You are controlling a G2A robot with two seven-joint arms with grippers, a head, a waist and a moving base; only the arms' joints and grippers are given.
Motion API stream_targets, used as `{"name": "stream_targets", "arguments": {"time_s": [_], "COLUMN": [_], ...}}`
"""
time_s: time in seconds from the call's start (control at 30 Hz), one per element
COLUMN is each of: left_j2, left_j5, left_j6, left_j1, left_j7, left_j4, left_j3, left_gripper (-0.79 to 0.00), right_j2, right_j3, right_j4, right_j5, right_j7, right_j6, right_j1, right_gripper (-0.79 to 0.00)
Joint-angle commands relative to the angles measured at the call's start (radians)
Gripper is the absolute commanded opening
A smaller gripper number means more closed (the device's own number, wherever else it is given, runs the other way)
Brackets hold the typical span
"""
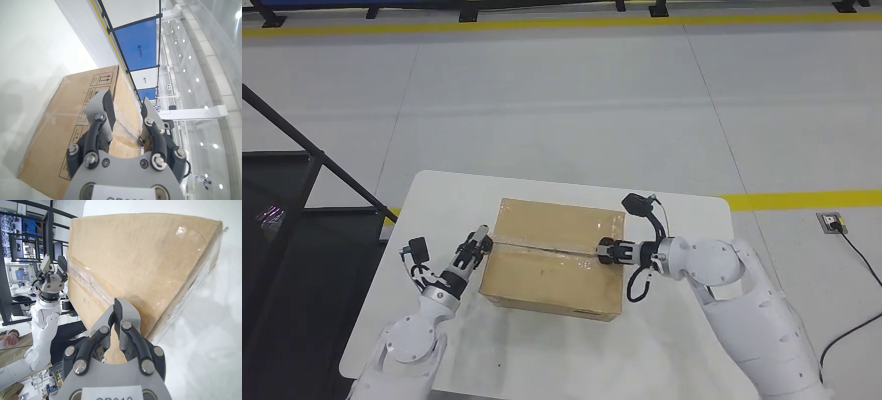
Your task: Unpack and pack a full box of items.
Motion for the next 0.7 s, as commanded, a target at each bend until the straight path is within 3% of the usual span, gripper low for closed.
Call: {"name": "stream_targets", "arguments": {"time_s": [0.0,0.33,0.67], "left_j2": [-0.002,-0.004,-0.009], "left_j5": [-0.019,-0.077,-0.113], "left_j6": [-0.001,-0.019,-0.026], "left_j1": [-0.004,0.003,0.001], "left_j7": [-0.003,0.002,0.009], "left_j4": [0.008,0.018,0.032], "left_j3": [0.003,-0.008,0.001], "left_gripper": [-0.366,-0.342,-0.342], "right_j2": [0.001,-0.013,-0.056], "right_j3": [-0.003,-0.083,-0.2], "right_j4": [-0.024,-0.012,0.155], "right_j5": [-0.009,-0.005,0.033], "right_j7": [-0.012,-0.015,-0.036], "right_j6": [0.004,0.013,0.055], "right_j1": [-0.01,0.042,0.177], "right_gripper": [-0.785,-0.785,-0.785]}}
